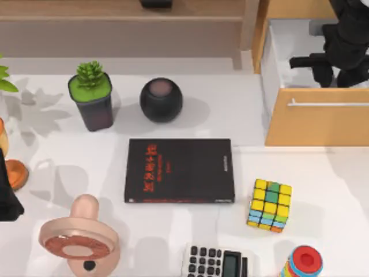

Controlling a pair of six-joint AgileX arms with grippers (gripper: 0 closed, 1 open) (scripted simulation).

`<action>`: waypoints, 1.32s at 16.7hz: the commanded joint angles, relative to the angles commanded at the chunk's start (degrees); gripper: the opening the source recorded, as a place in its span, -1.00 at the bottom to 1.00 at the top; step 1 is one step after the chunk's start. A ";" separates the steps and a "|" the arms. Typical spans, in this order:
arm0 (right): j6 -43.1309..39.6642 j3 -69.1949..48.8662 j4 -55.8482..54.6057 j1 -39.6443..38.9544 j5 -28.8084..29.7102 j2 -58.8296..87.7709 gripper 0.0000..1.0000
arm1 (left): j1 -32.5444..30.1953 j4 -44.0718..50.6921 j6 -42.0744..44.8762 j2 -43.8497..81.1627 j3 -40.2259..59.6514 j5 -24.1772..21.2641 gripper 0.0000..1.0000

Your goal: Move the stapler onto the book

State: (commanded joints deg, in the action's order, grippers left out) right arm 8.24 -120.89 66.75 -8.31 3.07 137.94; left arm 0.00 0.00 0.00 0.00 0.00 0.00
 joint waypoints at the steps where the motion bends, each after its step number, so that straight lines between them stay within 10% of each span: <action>1: 0.75 -0.02 0.99 -0.26 0.96 -1.20 -1.00 | 0.00 0.00 0.00 0.00 0.00 0.00 1.00; 22: 34.68 -10.12 8.91 -32.86 4.18 -1.92 -1.00 | 0.00 0.00 0.00 0.00 0.00 0.00 1.00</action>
State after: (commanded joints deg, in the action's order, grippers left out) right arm 42.92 -131.00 75.65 -41.17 7.26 136.02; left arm 0.00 0.00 0.00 0.00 0.00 0.00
